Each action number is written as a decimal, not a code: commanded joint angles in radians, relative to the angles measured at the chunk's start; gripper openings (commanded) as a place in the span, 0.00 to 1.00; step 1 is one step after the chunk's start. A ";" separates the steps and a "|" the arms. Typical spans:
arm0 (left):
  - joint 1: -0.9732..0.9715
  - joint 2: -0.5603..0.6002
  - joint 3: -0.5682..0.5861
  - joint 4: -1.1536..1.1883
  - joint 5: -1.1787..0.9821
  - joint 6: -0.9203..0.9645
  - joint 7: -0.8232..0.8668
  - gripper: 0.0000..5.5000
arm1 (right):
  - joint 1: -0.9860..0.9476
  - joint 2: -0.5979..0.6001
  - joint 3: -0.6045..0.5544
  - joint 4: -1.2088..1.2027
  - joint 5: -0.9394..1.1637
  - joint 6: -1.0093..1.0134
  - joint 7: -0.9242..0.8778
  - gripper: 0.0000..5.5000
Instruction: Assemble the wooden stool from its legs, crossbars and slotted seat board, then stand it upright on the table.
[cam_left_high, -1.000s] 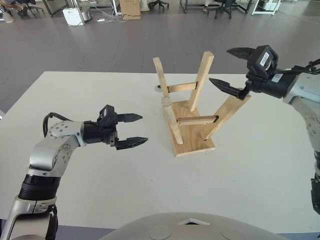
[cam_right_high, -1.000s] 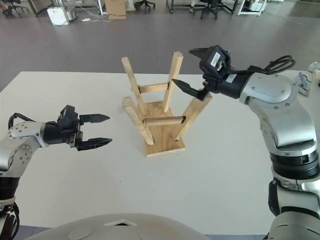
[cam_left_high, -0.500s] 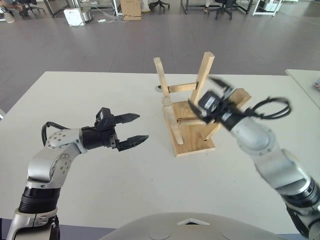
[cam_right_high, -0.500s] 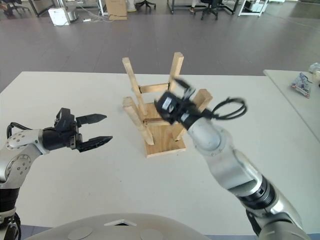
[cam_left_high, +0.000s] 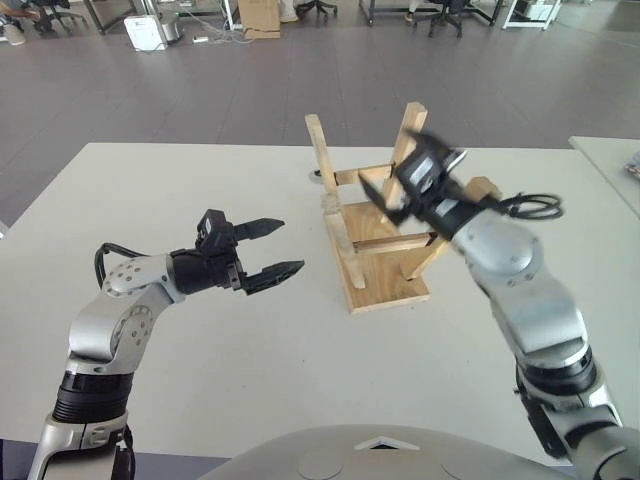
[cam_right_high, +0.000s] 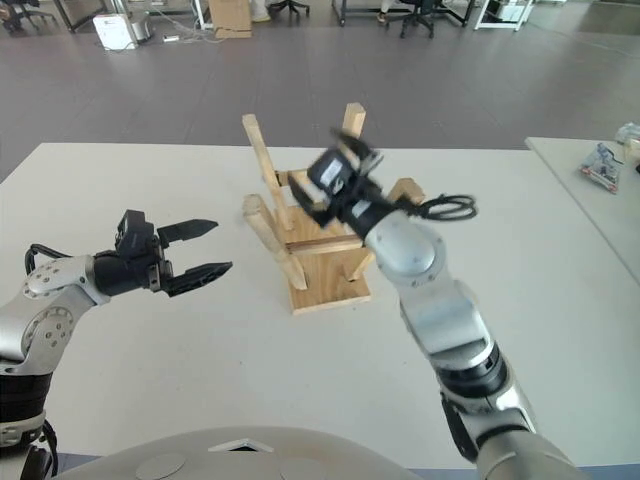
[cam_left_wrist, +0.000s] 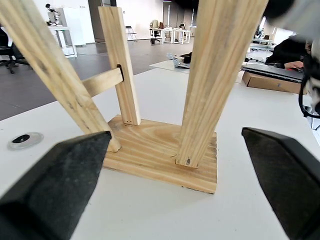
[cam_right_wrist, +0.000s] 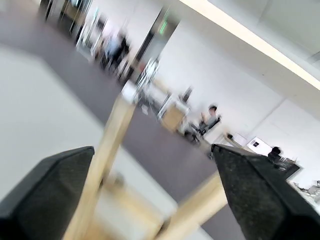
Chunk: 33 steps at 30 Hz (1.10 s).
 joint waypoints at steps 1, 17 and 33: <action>0.004 -0.012 -0.004 -0.014 0.014 -0.017 0.021 0.88 | -0.195 -0.074 -0.220 0.147 0.065 -0.008 0.038 0.80; -0.085 -0.278 0.177 0.067 -0.060 0.077 0.603 0.88 | 0.438 -0.261 0.006 0.819 -0.197 -0.605 0.212 0.80; -0.168 -0.245 0.298 0.061 -0.092 0.025 0.615 0.88 | 0.454 -0.181 -0.106 0.503 -0.092 -0.387 0.189 0.80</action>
